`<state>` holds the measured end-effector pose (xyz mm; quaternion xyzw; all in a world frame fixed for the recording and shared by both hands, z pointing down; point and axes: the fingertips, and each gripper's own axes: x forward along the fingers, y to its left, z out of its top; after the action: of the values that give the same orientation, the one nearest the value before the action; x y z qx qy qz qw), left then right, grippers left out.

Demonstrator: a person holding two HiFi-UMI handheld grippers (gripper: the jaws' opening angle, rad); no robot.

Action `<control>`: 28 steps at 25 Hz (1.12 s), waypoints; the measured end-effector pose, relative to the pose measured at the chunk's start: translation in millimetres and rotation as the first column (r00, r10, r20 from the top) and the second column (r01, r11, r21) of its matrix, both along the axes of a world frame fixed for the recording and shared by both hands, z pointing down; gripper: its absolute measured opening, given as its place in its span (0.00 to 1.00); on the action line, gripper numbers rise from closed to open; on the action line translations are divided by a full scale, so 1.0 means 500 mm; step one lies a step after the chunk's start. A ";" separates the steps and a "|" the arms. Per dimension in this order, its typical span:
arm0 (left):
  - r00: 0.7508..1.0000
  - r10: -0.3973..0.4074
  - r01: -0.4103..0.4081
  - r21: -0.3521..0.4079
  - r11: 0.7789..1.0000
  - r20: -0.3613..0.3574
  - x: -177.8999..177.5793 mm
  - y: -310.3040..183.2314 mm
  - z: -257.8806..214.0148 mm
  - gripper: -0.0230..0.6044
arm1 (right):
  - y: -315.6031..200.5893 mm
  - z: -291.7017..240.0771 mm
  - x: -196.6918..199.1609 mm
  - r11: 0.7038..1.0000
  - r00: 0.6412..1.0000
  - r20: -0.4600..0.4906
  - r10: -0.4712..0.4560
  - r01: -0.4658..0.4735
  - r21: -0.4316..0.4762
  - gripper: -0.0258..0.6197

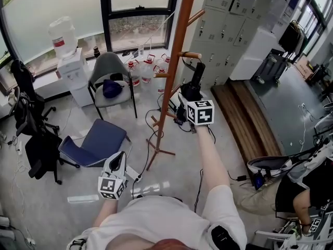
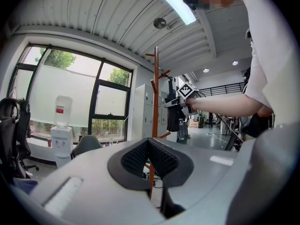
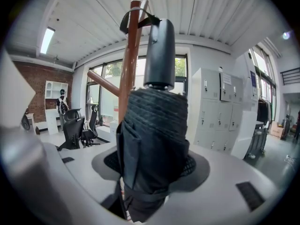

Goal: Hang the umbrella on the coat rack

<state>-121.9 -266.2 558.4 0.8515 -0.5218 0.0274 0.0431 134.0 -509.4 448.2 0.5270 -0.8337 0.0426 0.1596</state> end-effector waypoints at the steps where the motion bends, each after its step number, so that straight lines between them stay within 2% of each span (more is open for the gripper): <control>1: 1.000 0.000 0.000 0.000 1.000 0.000 0.001 0.002 -0.001 0.05 | 0.004 0.000 -0.002 1.000 1.000 -0.013 -0.005 0.005 -0.005 0.43; 11: 1.000 0.001 -0.001 0.001 1.000 -0.003 0.007 0.018 0.000 0.05 | 0.055 0.041 -0.036 0.998 0.998 -0.025 -0.052 0.051 -0.047 0.43; 18: 1.000 0.004 -0.004 0.001 1.000 -0.002 0.010 0.025 0.002 0.05 | 0.072 0.109 -0.062 0.992 0.997 -0.012 -0.075 0.073 -0.106 0.43; 28: 1.000 -0.001 0.001 0.006 1.000 0.001 -0.004 0.028 -0.001 0.05 | 0.051 0.124 -0.115 0.992 0.995 0.015 -0.097 0.098 -0.081 0.43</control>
<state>-123.7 -252.0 557.9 0.8513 -0.5225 0.0263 0.0404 76.5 -484.0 510.2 0.4784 -0.8569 0.0716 0.1781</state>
